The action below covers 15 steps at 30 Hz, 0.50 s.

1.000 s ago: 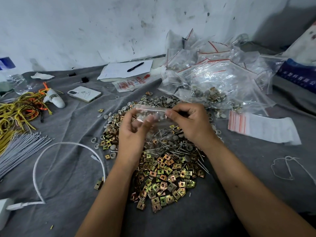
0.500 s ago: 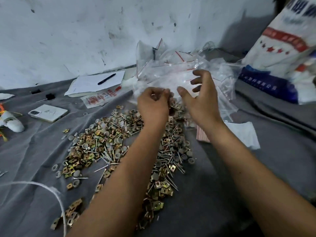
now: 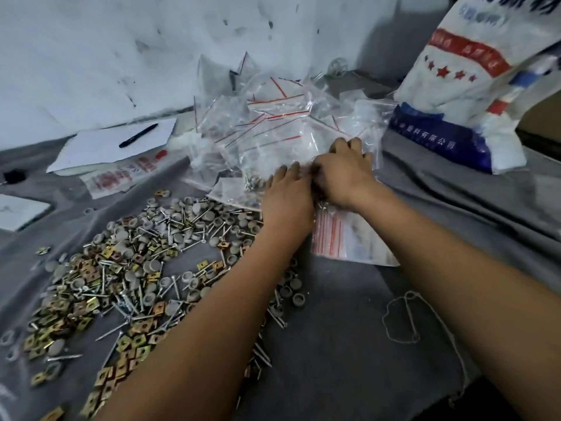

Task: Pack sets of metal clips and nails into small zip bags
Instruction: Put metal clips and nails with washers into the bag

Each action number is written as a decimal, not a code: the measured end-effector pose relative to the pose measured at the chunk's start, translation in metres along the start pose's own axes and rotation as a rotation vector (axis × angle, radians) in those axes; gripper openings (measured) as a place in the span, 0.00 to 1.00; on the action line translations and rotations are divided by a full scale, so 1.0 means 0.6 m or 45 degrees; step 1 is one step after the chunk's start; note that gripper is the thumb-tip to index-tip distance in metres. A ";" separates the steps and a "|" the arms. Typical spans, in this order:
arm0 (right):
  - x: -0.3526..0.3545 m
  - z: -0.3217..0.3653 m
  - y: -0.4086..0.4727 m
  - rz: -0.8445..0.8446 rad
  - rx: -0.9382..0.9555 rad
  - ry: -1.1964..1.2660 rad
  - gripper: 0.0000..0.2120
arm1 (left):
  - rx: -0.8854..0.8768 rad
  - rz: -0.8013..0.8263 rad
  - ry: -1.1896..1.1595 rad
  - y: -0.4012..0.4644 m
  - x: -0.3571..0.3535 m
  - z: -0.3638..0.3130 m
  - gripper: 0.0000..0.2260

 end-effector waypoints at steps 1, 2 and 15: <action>0.010 -0.007 -0.008 -0.079 -0.018 0.017 0.13 | 0.002 0.034 0.019 0.005 -0.004 0.003 0.25; 0.020 -0.017 -0.020 -0.158 -0.031 0.074 0.13 | 0.002 0.063 0.042 0.012 -0.008 0.006 0.25; 0.008 -0.130 -0.194 0.350 0.224 0.565 0.20 | 0.077 -0.306 -0.255 -0.062 0.047 -0.065 0.17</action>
Point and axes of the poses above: each hand's wrist, its own y-axis towards the middle knuckle, its own x-axis out of the back of the hand, z = x × y, the point moved 3 cm from there along y, towards the middle knuckle, and after that the axes turned 5 degrees about -x, right-handed, at the moved point
